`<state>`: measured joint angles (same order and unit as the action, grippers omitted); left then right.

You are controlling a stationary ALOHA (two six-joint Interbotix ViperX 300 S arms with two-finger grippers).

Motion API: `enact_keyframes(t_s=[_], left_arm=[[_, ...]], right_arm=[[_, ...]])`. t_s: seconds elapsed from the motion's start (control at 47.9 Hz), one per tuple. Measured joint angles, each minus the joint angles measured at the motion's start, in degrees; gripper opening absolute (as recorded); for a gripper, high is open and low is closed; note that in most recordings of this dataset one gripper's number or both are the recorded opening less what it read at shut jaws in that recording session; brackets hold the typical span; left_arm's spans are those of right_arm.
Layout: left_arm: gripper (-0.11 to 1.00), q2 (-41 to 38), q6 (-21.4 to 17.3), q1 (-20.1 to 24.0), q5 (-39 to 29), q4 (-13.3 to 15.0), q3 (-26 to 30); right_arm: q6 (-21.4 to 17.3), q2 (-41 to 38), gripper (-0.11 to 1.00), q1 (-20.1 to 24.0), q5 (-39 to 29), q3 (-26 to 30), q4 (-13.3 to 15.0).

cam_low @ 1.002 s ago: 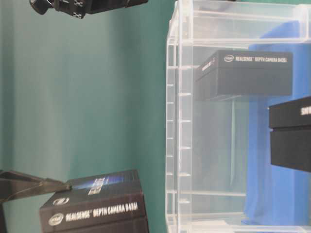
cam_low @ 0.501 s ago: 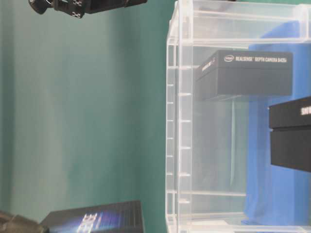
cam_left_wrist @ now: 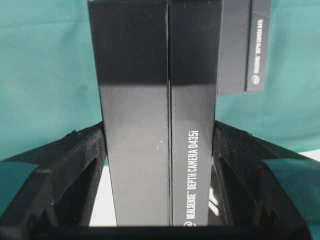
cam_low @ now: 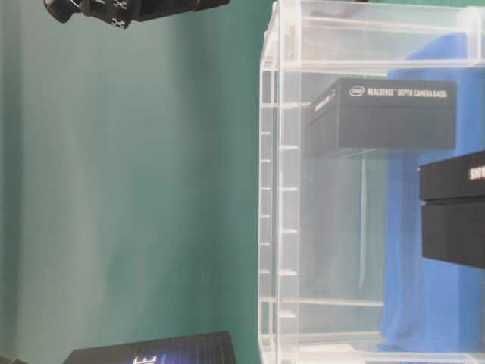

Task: Take out the box from the case.
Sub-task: 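Carry the boxes over the front wall and lower onto table, then open the left gripper and retract it to the upper left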

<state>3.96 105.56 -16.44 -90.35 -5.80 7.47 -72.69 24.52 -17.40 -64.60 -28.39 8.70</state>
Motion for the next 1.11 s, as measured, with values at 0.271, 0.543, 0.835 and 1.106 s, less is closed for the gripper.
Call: enact_keyframes(t_s=[0.271, 0.543, 0.835, 1.106], left_arm=[[0.62, 0.00, 0.09, -0.35, 1.05, 0.00, -2.46], [0.62, 0.09, 0.62, -1.49, 7.65, -0.09, -11.16], [0.62, -0.09, 1.41, -1.67, 21.09, -0.53, -23.73], [0.62, -0.09, 2.99, -1.67, 29.62, -0.62, -30.59]], right_arm=[[0.00, 0.00, 0.91, 0.09, 0.09, 0.00, 0.00], [0.00, 0.00, 0.91, 0.18, 0.00, 0.00, 0.09], [0.00, 0.00, 0.91, 0.18, 0.09, 0.00, 0.09], [0.00, 0.00, 0.91, 0.18, 0.09, 0.00, 0.00]])
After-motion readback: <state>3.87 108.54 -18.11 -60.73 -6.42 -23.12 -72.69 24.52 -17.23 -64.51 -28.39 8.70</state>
